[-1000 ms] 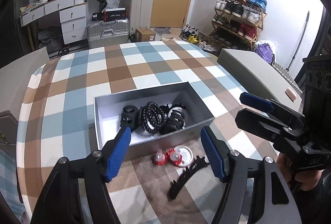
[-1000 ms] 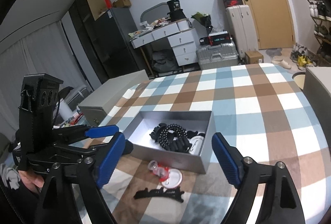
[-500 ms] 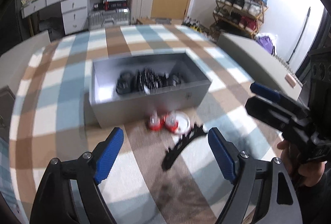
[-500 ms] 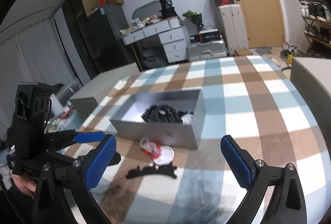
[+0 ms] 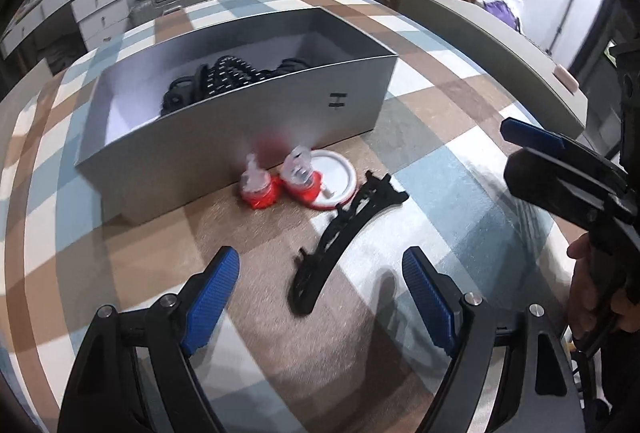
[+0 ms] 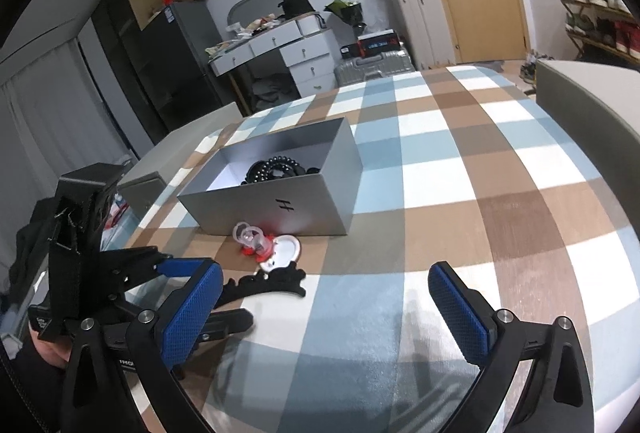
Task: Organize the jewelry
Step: 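Grasp the black comb strip with the left gripper and lift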
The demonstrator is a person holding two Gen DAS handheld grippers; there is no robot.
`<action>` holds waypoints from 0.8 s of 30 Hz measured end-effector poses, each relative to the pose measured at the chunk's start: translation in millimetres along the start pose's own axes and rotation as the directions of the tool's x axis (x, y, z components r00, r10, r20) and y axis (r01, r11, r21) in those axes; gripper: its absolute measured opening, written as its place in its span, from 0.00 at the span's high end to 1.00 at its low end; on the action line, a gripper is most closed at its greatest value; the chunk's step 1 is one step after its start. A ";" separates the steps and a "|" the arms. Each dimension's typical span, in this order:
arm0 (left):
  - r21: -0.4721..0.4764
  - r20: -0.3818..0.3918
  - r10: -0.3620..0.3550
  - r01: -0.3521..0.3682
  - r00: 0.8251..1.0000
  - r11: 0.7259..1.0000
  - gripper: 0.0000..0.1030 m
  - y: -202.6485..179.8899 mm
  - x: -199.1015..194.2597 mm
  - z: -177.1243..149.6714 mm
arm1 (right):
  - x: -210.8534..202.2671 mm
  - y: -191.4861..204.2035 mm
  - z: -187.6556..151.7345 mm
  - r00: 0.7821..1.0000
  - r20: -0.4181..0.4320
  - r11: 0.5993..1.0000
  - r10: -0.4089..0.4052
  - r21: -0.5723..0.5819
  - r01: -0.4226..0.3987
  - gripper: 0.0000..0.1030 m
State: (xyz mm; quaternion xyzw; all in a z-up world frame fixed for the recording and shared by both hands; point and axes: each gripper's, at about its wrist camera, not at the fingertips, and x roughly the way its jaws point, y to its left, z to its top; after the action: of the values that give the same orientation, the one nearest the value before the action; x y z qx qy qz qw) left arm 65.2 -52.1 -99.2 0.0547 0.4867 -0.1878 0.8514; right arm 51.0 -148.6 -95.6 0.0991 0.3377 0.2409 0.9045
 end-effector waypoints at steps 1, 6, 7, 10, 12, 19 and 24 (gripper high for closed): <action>0.007 -0.006 -0.001 0.001 1.000 1.000 0.22 -0.1 1.7 0.4 | 0.5 -0.6 -0.2 1.000 -0.001 1.000 0.000 0.004 0.000 0.00; 0.041 -0.022 -0.008 0.009 1.000 0.999 0.22 -3.8 6.5 3.4 | -0.3 -4.0 -1.4 1.000 0.000 1.000 0.009 0.024 -0.009 0.00; 0.046 -0.024 -0.006 0.007 1.000 0.999 0.22 -4.0 7.1 4.3 | -0.6 -4.5 -1.8 1.000 0.002 1.000 0.012 0.027 -0.012 0.00; 0.069 -0.027 0.005 -0.003 1.000 0.998 0.26 -6.7 7.7 4.5 | -0.7 -7.0 -1.3 1.000 0.005 0.999 0.018 0.035 -0.019 0.00; 0.087 -0.022 0.011 -0.009 1.000 0.996 0.41 -9.0 7.3 5.1 | -2.3 -8.5 -1.8 1.000 0.010 0.999 0.019 0.041 -0.020 0.00; 0.142 -0.037 0.013 -0.008 0.999 0.990 0.77 -13.1 7.1 10.0 | -5.5 -9.4 -0.9 0.999 0.038 0.999 -0.005 0.039 0.004 0.00; 0.184 -0.063 0.004 0.008 0.998 0.983 0.90 -22.4 7.0 10.5 | -5.0 -8.4 -2.0 0.999 0.035 0.999 -0.005 0.037 0.003 0.00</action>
State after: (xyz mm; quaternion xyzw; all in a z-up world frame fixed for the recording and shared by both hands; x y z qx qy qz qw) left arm 68.5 -77.5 -97.6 0.1386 0.4941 -0.2310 0.8266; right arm 49.5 -158.2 -97.2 0.1191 0.3264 0.2312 0.9088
